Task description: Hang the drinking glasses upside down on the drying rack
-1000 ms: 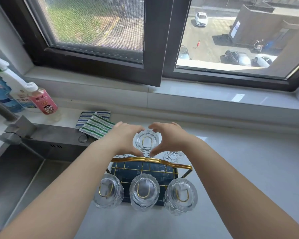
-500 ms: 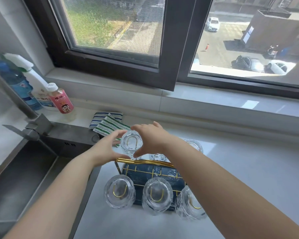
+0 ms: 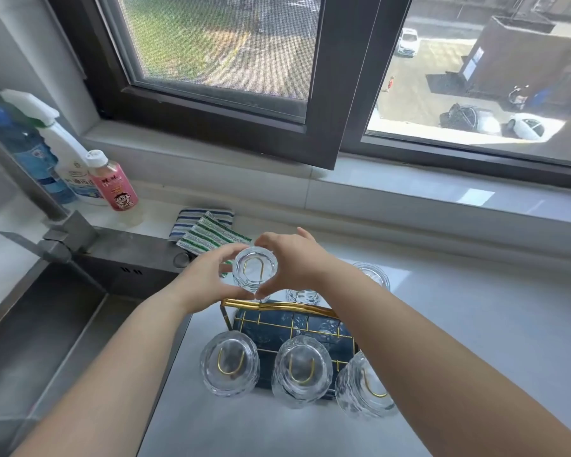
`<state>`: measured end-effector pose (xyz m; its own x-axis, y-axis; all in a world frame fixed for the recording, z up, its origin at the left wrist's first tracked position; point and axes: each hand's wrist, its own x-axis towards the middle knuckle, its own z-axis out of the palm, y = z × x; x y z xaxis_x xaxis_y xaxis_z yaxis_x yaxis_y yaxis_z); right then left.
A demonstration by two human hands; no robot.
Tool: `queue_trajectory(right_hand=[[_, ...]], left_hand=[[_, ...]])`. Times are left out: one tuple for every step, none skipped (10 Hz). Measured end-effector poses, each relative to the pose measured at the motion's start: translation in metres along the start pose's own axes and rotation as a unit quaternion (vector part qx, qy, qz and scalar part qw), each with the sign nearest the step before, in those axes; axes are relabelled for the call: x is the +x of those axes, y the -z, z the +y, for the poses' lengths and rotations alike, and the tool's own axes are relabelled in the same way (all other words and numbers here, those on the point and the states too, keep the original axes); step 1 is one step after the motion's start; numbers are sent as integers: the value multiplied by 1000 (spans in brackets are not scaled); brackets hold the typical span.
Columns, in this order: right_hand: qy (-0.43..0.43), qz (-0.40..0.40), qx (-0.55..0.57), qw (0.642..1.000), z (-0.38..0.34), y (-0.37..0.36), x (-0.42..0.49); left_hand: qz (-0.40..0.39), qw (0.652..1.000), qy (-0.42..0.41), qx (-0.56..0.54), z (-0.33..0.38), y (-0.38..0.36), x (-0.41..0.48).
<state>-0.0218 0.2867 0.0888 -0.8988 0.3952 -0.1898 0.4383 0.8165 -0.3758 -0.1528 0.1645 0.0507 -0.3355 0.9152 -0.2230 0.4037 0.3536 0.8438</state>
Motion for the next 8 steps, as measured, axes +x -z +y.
queue_trajectory(right_hand=[[-1,0,4,1000,0,-1,-1],[-4,0,1,1000,0,-1,-2],[-4,-3,5,1000,0,-1,-2],[-8,-6,0,1000,-2,0,-2],[-9,-8,-8,1000,-3,0,-5],[-15,-5,7,1000,-8,7,-13],[-15,18,32,999,-13,17,-26],[9,96,95,991,-20,21,-59]], left_hand=[[-1,1000,4,-3,0,-1,0],[-4,1000,4,-4,0,-1,0],[-6,1000,5,-7,0,-1,0],[-5,1000,8,1,1,-1,0],[-8,1000,7,7,2,-1,-2],[1,1000,10,-2,7,3,-9],[22,1000,-1,-9,13,8,-17],[83,996,-39,-8,25,9,-37]])
